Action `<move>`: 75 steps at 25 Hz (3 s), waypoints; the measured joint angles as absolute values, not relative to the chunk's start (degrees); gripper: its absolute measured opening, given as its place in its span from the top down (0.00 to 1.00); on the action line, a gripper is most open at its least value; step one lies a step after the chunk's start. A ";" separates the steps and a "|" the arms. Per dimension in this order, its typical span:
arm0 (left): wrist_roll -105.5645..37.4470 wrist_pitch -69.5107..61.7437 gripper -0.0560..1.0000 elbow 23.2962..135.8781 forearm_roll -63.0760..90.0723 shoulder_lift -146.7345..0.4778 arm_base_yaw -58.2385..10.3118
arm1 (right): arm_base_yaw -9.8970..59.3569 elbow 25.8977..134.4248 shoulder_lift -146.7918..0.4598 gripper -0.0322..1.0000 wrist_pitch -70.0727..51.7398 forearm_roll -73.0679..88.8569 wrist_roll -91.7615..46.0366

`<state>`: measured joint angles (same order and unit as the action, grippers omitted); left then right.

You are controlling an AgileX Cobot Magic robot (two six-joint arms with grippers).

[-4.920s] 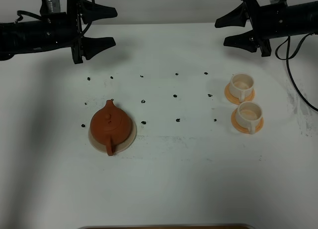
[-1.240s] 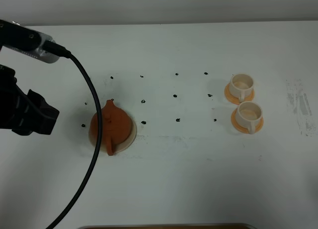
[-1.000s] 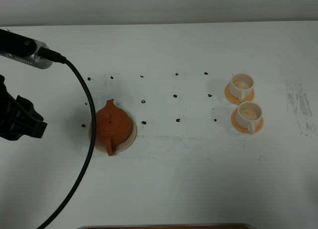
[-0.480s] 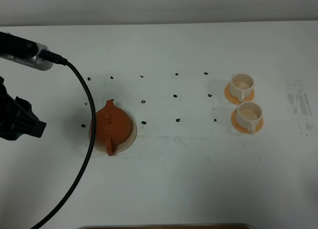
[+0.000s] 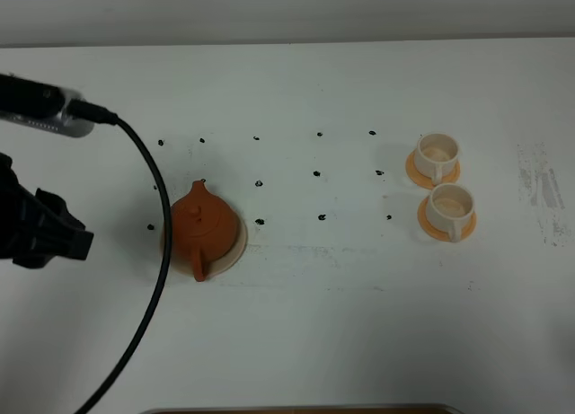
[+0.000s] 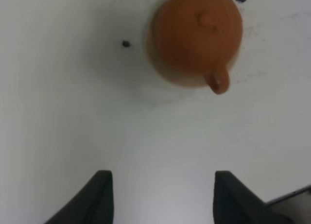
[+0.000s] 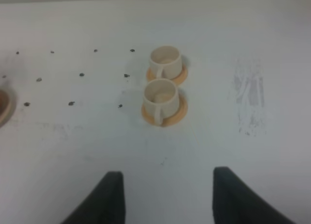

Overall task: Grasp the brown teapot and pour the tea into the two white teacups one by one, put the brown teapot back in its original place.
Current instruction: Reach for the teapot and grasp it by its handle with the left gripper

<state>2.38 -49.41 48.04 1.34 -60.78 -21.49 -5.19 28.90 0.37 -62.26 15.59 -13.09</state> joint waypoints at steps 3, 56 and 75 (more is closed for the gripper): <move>2.51 -47.47 0.49 42.93 3.49 -57.10 -21.53 | -5.19 28.90 0.37 0.57 -62.26 15.59 -13.06; 34.91 -38.74 0.59 51.27 2.20 -86.77 -32.24 | -5.19 28.90 0.37 0.75 -62.26 15.59 -13.06; 33.68 -41.22 0.57 58.77 4.37 -99.77 -32.24 | -5.19 28.90 0.37 0.75 -62.26 15.59 -13.02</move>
<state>33.68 -41.22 58.77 4.37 -99.77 -32.24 -5.19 28.90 0.37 -62.26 15.59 -13.02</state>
